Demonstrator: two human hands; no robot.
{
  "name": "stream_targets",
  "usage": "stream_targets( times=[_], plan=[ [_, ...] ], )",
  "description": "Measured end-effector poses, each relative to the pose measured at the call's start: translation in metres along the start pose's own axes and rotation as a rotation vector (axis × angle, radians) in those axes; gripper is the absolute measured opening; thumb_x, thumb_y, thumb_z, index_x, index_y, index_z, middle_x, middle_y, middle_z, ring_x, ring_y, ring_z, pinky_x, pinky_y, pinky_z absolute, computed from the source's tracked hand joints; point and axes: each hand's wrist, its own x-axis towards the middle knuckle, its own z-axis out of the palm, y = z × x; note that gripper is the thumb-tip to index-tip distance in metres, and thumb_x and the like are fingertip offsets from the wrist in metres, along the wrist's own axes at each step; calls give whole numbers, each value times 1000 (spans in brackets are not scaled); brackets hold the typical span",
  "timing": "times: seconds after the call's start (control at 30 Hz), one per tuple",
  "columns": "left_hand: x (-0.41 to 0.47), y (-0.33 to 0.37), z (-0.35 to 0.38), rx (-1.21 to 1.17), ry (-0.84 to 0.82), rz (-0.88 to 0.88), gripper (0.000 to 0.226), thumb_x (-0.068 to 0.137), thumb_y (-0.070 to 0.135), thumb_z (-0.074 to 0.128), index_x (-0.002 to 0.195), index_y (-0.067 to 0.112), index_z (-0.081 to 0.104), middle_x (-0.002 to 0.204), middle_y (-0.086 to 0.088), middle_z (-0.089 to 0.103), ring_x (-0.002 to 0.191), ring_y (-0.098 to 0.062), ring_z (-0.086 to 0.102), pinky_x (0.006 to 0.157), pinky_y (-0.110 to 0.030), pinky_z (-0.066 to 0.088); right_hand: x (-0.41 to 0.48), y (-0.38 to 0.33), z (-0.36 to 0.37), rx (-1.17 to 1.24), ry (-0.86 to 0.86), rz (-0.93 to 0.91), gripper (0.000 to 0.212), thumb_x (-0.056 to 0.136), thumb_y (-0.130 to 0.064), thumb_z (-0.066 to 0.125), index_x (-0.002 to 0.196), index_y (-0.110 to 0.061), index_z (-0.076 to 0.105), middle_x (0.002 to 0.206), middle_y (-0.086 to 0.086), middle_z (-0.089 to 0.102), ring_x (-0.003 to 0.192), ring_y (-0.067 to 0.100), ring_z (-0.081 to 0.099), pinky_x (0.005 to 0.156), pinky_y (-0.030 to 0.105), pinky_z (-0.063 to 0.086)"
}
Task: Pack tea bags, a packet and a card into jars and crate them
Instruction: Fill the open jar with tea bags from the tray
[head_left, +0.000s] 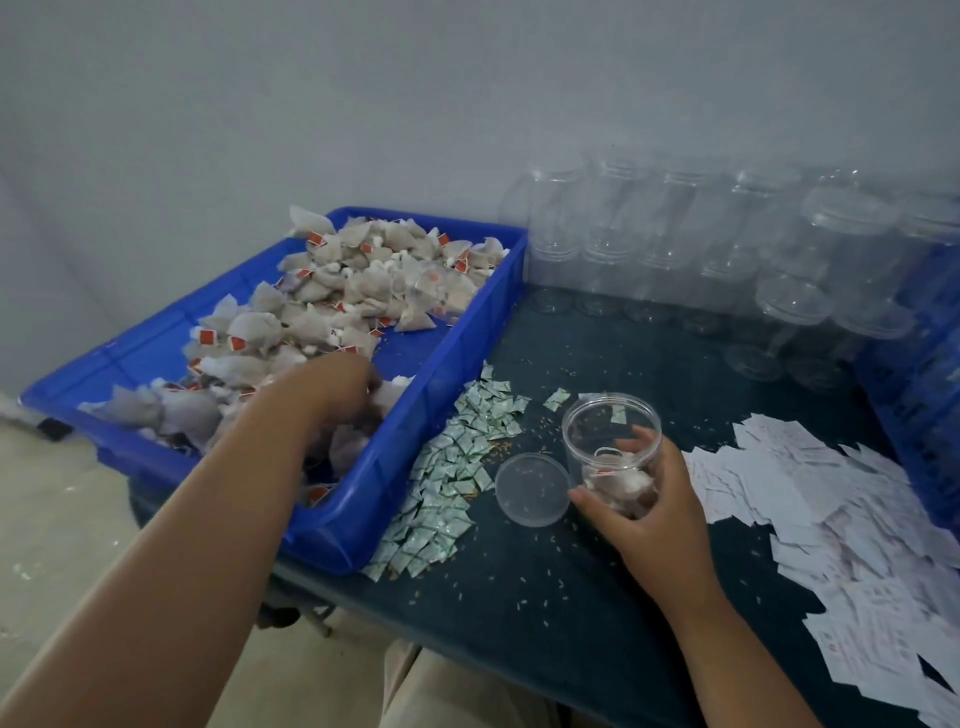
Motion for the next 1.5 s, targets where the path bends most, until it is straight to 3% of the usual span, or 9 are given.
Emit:
stream_targets(
  times=[0.23,0.43,0.57,0.7,0.87,0.97,1.1,1.3,1.5],
  plan=[
    [6,5,-3,-112,134,13,32,106,34,53,96,13,76,94,-9,73,85,-24,65,76,-38,52,3,2,3,18,-5,11,78,63,-57,96,129,-62,56,130,-22,72,114,4,74,90,16,59],
    [-25,22,-37,-691,632,57,26,100,24,53,86,19,75,74,1,75,73,-24,73,69,-45,63,2,2,4,1,4,-4,75,65,-53,96,128,-63,56,128,-23,73,112,3,74,89,15,58],
    [-65,75,-66,-1006,548,297,16,82,51,69,85,38,76,72,11,75,65,-6,73,58,-20,57,3,2,4,-31,-7,-8,75,66,-53,96,129,-62,56,128,-26,71,113,2,73,90,18,60],
    [-80,136,-49,-771,389,475,18,80,53,76,81,35,76,64,16,68,48,3,53,47,-11,40,2,4,2,-25,-10,0,77,68,-49,97,133,-55,56,128,-22,72,113,5,75,92,26,64],
    [-80,173,-24,-460,95,579,17,97,40,70,113,34,73,100,17,75,83,6,64,78,-24,50,2,4,1,-63,13,-5,80,68,-48,98,136,-50,56,132,-20,71,118,8,73,94,36,61],
    [-79,176,-18,-380,-45,679,29,108,34,52,108,18,76,99,3,75,87,-9,67,84,-33,55,2,5,1,-81,15,-11,81,67,-53,96,136,-52,55,133,-22,70,120,7,71,97,36,59],
    [-55,158,-11,-818,304,431,12,102,32,63,101,37,73,87,19,76,63,1,66,62,-16,52,3,5,-1,-65,24,-5,78,66,-56,96,133,-48,56,130,-21,71,118,6,71,96,34,59],
    [-4,133,51,-138,206,173,28,102,35,61,126,22,66,131,-4,63,111,-26,64,88,-42,56,2,2,-2,-25,35,17,73,67,-56,95,129,-51,56,126,-24,72,115,2,72,90,27,56],
    [7,134,81,-246,470,130,20,98,38,68,111,25,75,107,1,67,92,-22,65,68,-33,51,3,0,-1,-17,45,-8,72,66,-55,95,126,-60,55,127,-26,71,115,0,72,88,18,56]
  ],
)
